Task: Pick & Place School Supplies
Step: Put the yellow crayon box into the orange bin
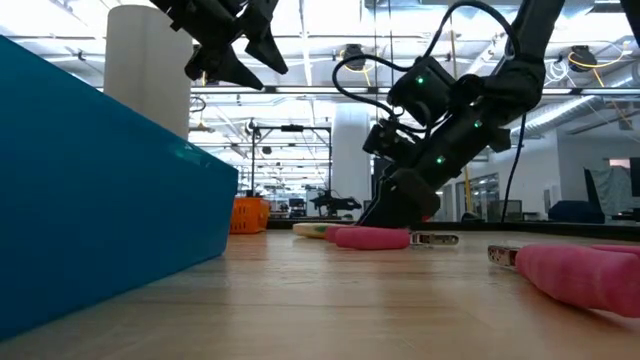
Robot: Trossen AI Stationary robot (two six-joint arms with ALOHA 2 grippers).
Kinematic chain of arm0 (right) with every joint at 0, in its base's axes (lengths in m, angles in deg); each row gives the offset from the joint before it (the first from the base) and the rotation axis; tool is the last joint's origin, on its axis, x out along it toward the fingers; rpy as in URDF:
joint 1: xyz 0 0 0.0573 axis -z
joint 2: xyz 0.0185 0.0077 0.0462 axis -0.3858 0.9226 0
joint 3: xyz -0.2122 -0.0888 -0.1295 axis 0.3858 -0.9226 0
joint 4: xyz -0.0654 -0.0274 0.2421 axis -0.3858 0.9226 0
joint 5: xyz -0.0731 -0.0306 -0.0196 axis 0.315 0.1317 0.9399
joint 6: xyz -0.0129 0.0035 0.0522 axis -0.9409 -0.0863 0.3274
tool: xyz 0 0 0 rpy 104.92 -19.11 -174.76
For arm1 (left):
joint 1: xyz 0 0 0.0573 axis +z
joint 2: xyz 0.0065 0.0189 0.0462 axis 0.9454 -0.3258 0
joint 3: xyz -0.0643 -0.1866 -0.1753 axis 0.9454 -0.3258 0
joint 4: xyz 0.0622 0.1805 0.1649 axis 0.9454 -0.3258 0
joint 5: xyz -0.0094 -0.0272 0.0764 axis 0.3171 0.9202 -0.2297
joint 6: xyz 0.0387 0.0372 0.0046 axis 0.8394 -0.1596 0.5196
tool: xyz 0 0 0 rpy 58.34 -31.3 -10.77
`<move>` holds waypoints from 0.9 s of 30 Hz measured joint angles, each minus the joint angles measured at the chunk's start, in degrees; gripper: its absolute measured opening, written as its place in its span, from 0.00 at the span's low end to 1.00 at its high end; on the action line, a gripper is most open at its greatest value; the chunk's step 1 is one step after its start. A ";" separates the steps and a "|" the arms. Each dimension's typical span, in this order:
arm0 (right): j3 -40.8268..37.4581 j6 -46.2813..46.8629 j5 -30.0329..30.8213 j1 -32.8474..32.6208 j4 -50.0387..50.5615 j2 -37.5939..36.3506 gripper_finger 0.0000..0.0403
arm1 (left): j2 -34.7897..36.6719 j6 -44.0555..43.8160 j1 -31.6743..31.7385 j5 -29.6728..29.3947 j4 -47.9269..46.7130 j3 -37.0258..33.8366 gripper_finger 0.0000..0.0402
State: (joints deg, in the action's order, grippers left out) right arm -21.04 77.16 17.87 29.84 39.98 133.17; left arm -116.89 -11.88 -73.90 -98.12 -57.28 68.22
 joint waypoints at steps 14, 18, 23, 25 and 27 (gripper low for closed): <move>-0.09 13.10 3.68 -2.15 -4.34 -0.13 0.66 | -0.02 0.03 0.00 0.00 -0.04 -0.02 0.71; 0.11 11.99 9.37 -4.30 -4.50 0.55 0.66 | -0.02 0.03 0.00 -0.01 -0.02 -0.02 0.71; 1.68 10.83 15.26 -5.54 -4.03 1.30 0.67 | -0.02 -0.19 0.00 -0.02 0.13 -0.02 0.71; 2.15 11.95 16.79 -5.51 -4.36 1.18 0.68 | -0.02 -0.46 0.00 -0.02 0.13 -0.04 0.71; 2.41 12.86 16.67 -5.29 -3.90 1.23 0.68 | -0.02 -0.65 0.00 -0.01 0.15 -0.04 0.71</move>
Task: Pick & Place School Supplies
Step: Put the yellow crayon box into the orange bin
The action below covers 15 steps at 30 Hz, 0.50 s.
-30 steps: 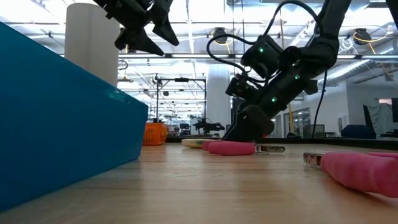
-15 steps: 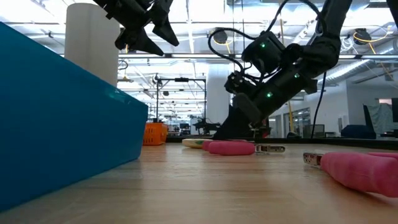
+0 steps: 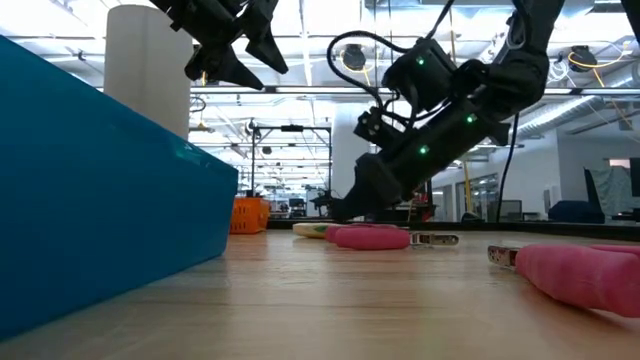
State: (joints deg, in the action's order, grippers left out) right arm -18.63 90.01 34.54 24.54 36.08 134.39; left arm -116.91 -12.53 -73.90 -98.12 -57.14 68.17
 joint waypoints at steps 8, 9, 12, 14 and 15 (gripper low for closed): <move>0.82 0.78 -1.76 0.02 0.71 1.08 0.69 | 0.00 -0.44 0.00 0.01 0.25 0.00 0.71; 0.82 0.78 -1.74 0.02 0.94 1.44 0.69 | 0.00 -0.44 0.00 -0.02 0.33 0.00 0.71; 0.85 0.80 -2.22 0.43 0.49 2.79 0.69 | 0.00 -0.45 0.00 0.00 0.42 0.00 0.71; 1.30 0.66 -3.23 0.80 -0.07 4.80 0.69 | 0.00 -0.59 0.00 -0.01 0.42 0.00 0.71; 1.47 0.70 -2.94 0.76 -0.15 5.31 0.68 | 0.00 -0.57 0.00 0.00 0.42 0.00 0.71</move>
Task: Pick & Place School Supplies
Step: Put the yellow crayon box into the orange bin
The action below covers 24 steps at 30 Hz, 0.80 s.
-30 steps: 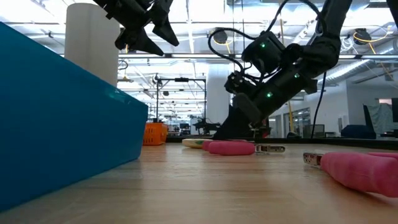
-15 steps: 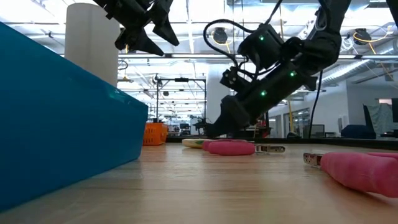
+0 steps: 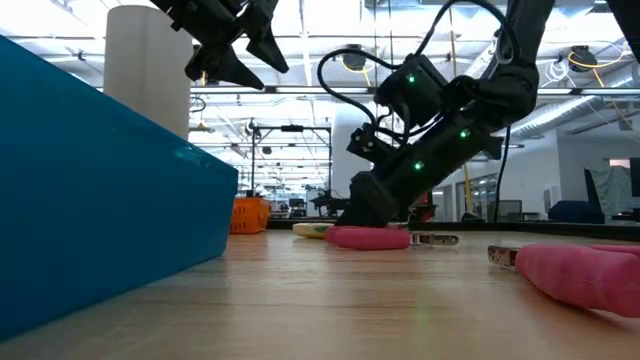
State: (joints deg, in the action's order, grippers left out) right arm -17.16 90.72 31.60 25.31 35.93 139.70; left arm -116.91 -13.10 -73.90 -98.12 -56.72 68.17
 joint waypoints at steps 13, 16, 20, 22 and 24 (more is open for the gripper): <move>0.09 0.52 0.00 0.00 0.04 0.72 0.51 | -0.02 -0.04 0.00 0.03 -0.34 0.00 0.71; 0.09 0.48 0.00 -0.02 0.14 0.25 0.44 | -0.02 -0.04 0.00 0.05 -0.37 0.00 0.71; -0.01 -1.09 -0.31 -0.05 1.20 -1.15 0.35 | -0.02 -0.04 0.00 0.58 -0.39 0.00 0.71; -0.20 -2.16 -0.51 -0.21 2.88 -2.90 0.31 | -0.02 -0.04 0.00 1.51 -0.39 0.00 0.71; -0.19 -3.70 -0.57 -0.54 3.56 -4.63 0.27 | -0.02 -0.04 0.00 1.84 -0.58 0.00 0.71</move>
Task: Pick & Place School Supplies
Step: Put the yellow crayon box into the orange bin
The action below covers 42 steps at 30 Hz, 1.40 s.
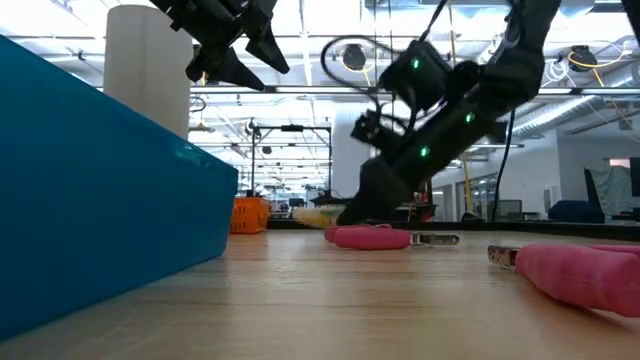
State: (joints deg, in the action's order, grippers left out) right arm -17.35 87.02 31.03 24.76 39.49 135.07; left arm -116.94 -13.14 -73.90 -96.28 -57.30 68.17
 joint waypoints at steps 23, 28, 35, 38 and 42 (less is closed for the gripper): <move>0.09 -29.99 22.48 -15.08 20.44 -28.31 0.21 | -6.28 -2.83 0.11 20.96 11.86 0.00 0.71; 0.09 -32.91 27.55 -17.40 20.45 -28.27 0.21 | -11.26 -6.73 1.44 27.24 19.50 -0.02 0.71; 0.11 -33.23 27.69 -18.47 18.74 -28.28 0.21 | -14.88 -10.33 3.23 28.71 26.47 -0.02 0.71; 0.11 -33.35 27.68 -18.47 18.82 -28.28 0.21 | -16.17 -10.53 3.32 29.43 29.08 -0.02 0.71; 0.11 -33.35 27.67 -18.43 18.98 -28.28 0.21 | -17.14 -10.29 3.32 32.88 31.66 -0.02 0.71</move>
State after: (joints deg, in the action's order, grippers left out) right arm -17.24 53.67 58.70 6.34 58.47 106.79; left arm -134.07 -23.44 -70.58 -63.40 -25.64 68.15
